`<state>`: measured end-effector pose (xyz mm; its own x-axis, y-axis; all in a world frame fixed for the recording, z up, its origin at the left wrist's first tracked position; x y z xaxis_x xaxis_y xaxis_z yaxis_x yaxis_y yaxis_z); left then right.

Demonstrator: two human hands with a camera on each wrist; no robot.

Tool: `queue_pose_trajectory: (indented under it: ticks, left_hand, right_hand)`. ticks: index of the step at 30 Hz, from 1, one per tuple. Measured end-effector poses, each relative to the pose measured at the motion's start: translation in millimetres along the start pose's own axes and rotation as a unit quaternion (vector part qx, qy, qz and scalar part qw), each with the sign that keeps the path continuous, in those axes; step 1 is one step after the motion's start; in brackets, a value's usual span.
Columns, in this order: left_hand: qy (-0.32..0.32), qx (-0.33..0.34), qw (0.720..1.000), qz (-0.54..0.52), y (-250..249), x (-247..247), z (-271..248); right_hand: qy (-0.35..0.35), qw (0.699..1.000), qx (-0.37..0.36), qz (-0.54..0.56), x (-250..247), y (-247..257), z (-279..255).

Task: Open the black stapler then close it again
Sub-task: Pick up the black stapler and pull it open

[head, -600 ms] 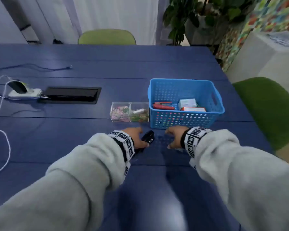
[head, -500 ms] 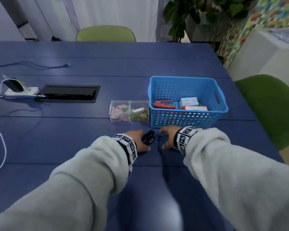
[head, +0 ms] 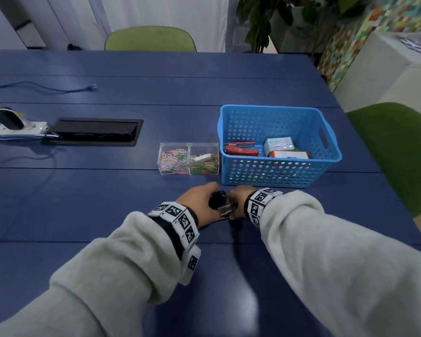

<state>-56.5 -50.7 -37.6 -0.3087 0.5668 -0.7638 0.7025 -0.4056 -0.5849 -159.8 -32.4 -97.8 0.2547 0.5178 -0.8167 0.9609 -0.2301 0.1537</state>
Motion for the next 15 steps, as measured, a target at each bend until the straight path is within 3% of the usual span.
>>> queue_pose_trajectory:
  ticks: [9,15]
  left_hand:
    - [-0.053,-0.017,0.997,-0.045,49,-40,-26]
    - [-0.008,-0.090,0.995,0.051,84,-42,-27]
  right_hand:
    - [-0.017,0.999,0.017,0.040,4,-14,-12]
    - [-0.013,0.999,0.021,0.041,5,-15,-12]
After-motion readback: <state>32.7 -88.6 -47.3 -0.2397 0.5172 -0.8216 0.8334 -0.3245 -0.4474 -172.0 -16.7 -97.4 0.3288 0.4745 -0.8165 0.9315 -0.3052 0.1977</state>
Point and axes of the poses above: each hand's wrist, its own z-axis towards the middle knuckle, its own x-axis out of the palm, y = z × x, the point moved 9 cm from there along z, towards the middle knuckle, and after that the axes turned 3 degrees about -y, right-handed, at the moved point
